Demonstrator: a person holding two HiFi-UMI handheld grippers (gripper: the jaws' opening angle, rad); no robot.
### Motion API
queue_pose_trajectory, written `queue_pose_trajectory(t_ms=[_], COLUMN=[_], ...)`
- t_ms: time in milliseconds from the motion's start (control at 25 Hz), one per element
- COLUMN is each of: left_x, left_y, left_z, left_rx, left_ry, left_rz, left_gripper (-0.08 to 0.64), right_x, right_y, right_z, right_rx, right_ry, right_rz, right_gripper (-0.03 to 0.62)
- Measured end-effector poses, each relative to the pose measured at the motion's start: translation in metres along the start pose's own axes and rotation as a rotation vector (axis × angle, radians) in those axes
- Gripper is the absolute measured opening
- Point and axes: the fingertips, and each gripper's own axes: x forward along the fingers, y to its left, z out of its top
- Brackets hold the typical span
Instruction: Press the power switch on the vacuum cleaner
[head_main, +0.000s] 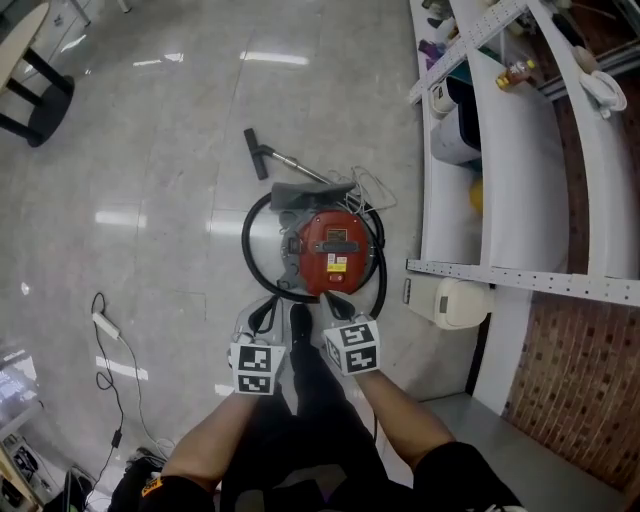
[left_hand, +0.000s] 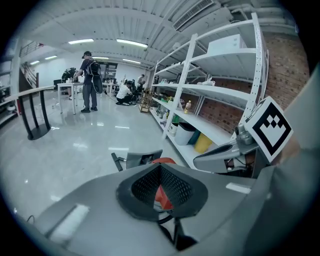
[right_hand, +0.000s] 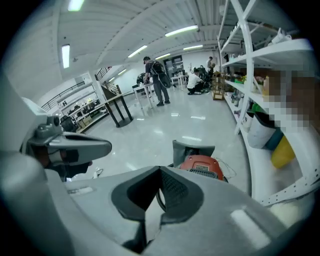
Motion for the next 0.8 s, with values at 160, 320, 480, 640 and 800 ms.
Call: queue_pose_trajectory(t_ms=[160, 320, 480, 640, 800], left_x=[-0.040, -0.079, -0.114, -0.140, -0.170], left_y=[0.004, -0.003, -0.010, -0.011, 0.001], left_z=[0.013, 0.027, 0.041, 0.057, 0.067], left_rx=[-0.025, 0.012, 0.051, 0.061, 0.042], left_ry=[-0.034, -0.089, -0.131, -0.187, -0.242], left_rz=[0.000, -0.040, -0.090, -0.112, -0.112], left_gripper=[0.017, 0.017, 0.017, 0.017, 0.017], right_x=[-0.039, -0.071, -0.099, -0.125, -0.143], right_y=[0.028, 0.066, 0.098, 0.117, 0.143], right_z=[0.027, 0.046, 0.065, 0.078, 0.083], right_rx=[0.021, 0.019, 0.010, 0.003, 0.003], right_ry=[-0.081, -0.161, -0.235, -0.292, -0.332], right_rz=[-0.010, -0.012, -0.028, -0.054, -0.079], right_gripper=[-0.008, -0.008, -0.008, -0.008, -0.008])
